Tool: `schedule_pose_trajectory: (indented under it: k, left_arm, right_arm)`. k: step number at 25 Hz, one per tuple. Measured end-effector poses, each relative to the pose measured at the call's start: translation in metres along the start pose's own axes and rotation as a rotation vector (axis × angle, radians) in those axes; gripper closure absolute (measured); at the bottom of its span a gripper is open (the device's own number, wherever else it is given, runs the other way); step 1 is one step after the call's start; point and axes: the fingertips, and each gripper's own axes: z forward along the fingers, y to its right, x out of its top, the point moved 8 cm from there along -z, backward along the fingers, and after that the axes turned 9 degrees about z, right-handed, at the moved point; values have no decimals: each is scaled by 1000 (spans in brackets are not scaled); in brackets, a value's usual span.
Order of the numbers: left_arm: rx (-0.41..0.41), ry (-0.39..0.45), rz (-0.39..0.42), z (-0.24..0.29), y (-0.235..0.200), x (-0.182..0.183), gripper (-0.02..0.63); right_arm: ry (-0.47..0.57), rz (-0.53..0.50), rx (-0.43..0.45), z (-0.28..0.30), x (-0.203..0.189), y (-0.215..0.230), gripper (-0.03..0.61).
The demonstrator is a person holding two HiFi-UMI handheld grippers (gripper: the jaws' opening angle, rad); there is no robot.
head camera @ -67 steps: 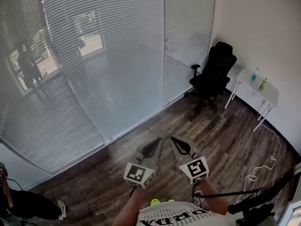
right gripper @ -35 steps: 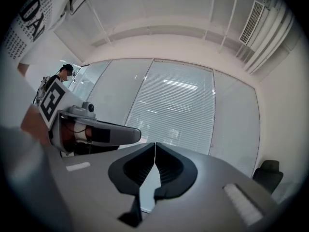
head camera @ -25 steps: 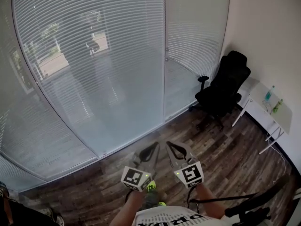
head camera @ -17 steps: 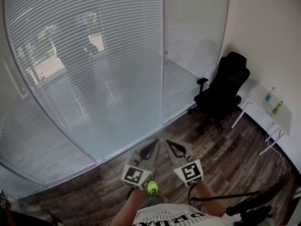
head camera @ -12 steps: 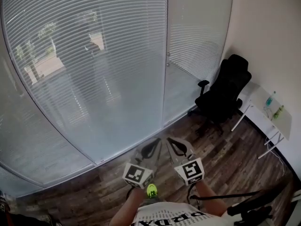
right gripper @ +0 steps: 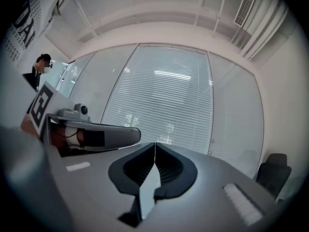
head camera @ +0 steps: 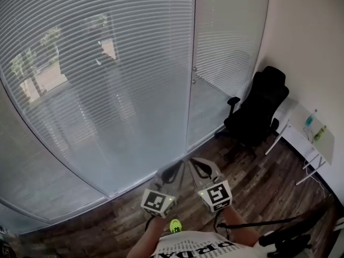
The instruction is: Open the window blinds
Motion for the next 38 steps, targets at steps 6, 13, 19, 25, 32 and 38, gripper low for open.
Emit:
schedule_pose_trajectory:
  k: [6,13,19,25,32,38]
  left_arm:
    - [-36,18,-13,32,-27,-15,621]
    - [-38,30,-57,66,-49,-26,621]
    - [-40,-16,-21,91,-62,-54,621]
    - [9,-20,-24,144,-80,-64,621]
    - [43,-6,-7,217,-109,-82,621]
    - [93,-47,12,286,-129,-81,621]
  right_arm:
    - [3,6,-52,32,-6,29,568]
    - [-5,27,-87,57,-11,61,568]
    - [5,31,-62,80,-24,91,568]
    - [7,-11,-1,114,-26,140,568]
    - [5,-21,41,157,-30,210,568]
    - [-3,-11,67,184,-23,273,568]
